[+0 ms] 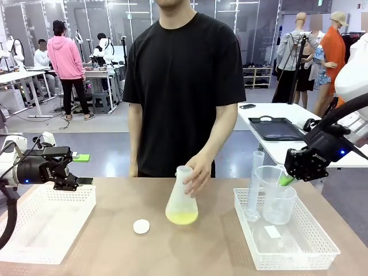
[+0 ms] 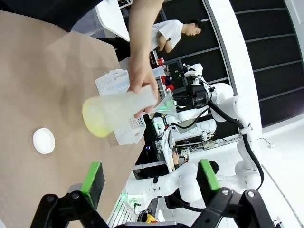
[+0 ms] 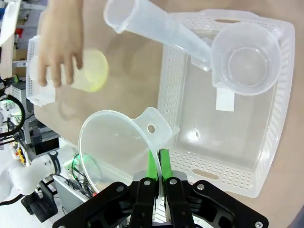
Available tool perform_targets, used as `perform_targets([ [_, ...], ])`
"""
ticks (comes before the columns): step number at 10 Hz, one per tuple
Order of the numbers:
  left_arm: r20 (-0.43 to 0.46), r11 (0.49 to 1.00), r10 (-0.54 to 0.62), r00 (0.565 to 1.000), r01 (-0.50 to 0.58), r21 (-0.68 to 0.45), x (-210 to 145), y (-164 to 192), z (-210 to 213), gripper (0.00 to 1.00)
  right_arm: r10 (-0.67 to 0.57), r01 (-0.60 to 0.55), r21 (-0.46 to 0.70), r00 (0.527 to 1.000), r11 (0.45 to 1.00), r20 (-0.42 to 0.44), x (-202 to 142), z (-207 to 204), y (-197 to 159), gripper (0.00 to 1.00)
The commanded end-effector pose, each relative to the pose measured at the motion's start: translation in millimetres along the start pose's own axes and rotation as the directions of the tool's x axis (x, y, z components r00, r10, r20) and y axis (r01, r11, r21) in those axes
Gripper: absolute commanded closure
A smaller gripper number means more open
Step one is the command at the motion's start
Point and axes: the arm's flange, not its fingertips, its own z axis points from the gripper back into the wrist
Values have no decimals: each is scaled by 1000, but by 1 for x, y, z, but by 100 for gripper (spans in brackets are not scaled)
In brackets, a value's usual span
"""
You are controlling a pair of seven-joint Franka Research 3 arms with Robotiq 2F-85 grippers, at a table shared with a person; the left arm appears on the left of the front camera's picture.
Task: Prepare the solutions needed for the experiment.
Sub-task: Once the solution is in the Big flask , pick up the Plastic Funnel and place it back into the right Organizing basket.
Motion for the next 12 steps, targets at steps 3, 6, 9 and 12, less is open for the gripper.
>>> perform_targets([
  [3, 23, 1000, -1, 1000, 1, -30, 2, -2, -2, 0, -129, 122, -108, 990, 987, -53, -10, -17, -8, 100],
  [6, 23, 1000, -1, 1000, 1, -30, 2, -2, -2, 0, -252, 235, -193, 965, 953, -67, -2, -41, -12, 100],
  [9, 23, 1000, -1, 1000, 1, -30, 2, -2, -2, 0, -327, 299, -255, 943, 919, -70, 6, -54, -15, 100],
  [12, 23, 1000, -1, 1000, 1, -30, 2, -2, -2, 0, -365, 338, -268, 929, 902, -56, 11, -66, -19, 90],
])
